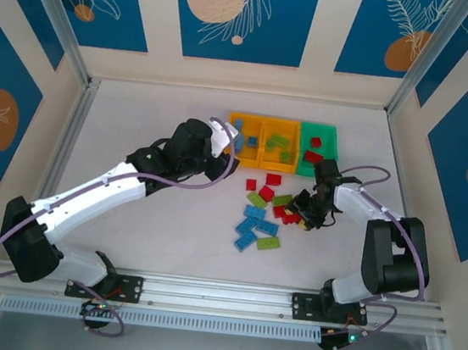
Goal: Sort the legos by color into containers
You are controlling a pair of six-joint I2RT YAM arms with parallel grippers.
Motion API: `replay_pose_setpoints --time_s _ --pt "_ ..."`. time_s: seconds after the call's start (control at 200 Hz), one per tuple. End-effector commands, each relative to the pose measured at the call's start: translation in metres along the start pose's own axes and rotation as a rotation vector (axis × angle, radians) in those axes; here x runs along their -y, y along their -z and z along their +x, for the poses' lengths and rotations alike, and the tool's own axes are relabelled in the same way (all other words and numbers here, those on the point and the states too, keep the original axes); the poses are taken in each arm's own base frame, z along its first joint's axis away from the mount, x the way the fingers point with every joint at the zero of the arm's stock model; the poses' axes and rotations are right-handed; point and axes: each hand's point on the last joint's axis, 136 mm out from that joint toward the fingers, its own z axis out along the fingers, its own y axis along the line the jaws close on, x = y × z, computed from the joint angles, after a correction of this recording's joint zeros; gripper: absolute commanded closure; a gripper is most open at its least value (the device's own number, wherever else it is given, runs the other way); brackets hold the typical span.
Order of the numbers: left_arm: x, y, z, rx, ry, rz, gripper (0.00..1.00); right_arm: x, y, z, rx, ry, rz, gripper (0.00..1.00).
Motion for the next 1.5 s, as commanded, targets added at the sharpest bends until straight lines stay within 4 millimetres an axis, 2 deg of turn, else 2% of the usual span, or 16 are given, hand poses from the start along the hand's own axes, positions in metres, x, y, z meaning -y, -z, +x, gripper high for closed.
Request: replay_pose_setpoints --time_s 0.0,0.06,0.24,0.47,0.675,0.83,1.0,1.135,1.26,1.325,1.385,1.495 --pt "0.003 0.002 -0.016 0.036 -0.004 0.023 0.50 0.028 -0.004 0.008 -0.009 -0.048 0.088 0.53" --pt "0.003 0.001 -0.015 0.034 -0.003 0.024 0.49 0.032 -0.001 0.008 0.006 -0.050 0.094 0.45" --pt "0.005 -0.002 -0.014 0.030 0.000 0.035 0.49 0.041 0.008 0.003 0.046 -0.088 0.102 0.41" --pt "0.005 -0.005 -0.009 0.021 0.010 0.038 0.48 0.050 0.009 -0.010 0.071 -0.152 0.087 0.27" --pt "0.006 -0.007 -0.005 0.014 0.017 0.041 0.48 0.043 0.011 -0.027 0.099 -0.188 0.030 0.26" --pt "0.006 -0.009 -0.003 0.008 0.016 0.041 0.48 0.037 0.011 -0.040 0.103 -0.192 0.021 0.34" --pt "0.005 -0.009 -0.001 0.004 0.014 0.036 0.48 0.039 0.003 -0.039 0.082 -0.196 0.027 0.39" --pt "0.005 -0.008 0.002 -0.002 0.013 0.036 0.48 0.040 0.005 -0.032 0.066 -0.201 0.025 0.57" --pt "0.005 -0.004 0.003 -0.002 0.008 0.038 0.48 0.032 0.028 -0.031 0.131 -0.184 -0.014 0.75" --pt "0.007 -0.002 0.002 0.003 0.005 0.048 0.47 0.025 0.048 -0.038 0.203 -0.169 -0.039 0.78" --pt "0.012 0.000 0.001 0.011 -0.002 0.077 0.46 0.014 0.071 -0.053 0.311 -0.140 -0.065 0.78" --pt "0.022 -0.001 0.001 0.011 -0.008 0.136 0.43 -0.010 0.117 -0.101 0.544 -0.059 -0.066 0.79"
